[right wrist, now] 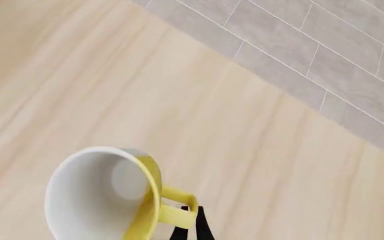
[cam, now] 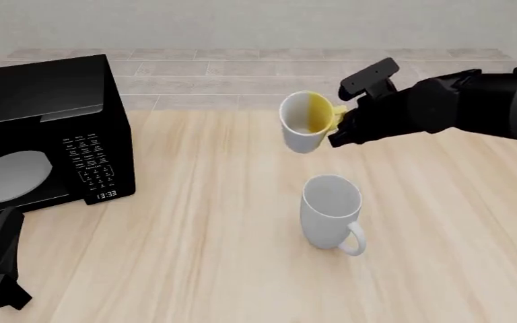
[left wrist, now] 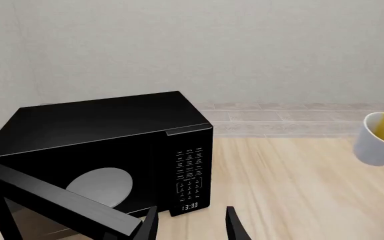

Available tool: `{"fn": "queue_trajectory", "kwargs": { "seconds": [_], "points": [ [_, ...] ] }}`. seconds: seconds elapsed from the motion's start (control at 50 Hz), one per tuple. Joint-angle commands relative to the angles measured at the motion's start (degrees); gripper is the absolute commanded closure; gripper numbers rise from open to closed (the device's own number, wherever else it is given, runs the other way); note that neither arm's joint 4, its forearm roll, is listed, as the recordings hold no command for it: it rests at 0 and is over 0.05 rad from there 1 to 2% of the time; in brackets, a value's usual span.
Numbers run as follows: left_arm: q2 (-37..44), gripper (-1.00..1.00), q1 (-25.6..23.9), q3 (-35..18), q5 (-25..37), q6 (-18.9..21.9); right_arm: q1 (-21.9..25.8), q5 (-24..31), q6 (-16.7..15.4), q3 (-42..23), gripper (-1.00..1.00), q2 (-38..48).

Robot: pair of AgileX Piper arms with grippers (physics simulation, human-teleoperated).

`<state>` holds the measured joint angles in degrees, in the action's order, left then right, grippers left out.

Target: Put the yellow and white mug to the front of the white mug.

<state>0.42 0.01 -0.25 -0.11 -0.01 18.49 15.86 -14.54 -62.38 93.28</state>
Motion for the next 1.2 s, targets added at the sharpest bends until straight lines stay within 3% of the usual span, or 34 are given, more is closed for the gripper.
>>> {"fn": "queue_trajectory", "kwargs": {
  "seconds": [0.02, 0.4, 0.88, 1.2],
  "points": [
    [0.0, -1.0, 0.0, 0.0, 0.0, 0.0, -3.1, -4.2, 3.3, 3.8, 1.0, 0.0],
    [0.0, -1.0, 0.0, 0.0, 0.0, 0.0, -7.4, -5.6, 4.5, 3.5, 1.0, 4.8],
    [0.0, -1.0, 0.0, 0.0, 0.0, 0.0, -10.2, -8.0, 8.5, 3.8, 1.0, 10.7],
    [0.0, -1.0, 0.0, 0.0, 0.0, 0.0, -9.1, -10.6, 11.2, 4.6, 1.0, 14.3]
  ]
}}
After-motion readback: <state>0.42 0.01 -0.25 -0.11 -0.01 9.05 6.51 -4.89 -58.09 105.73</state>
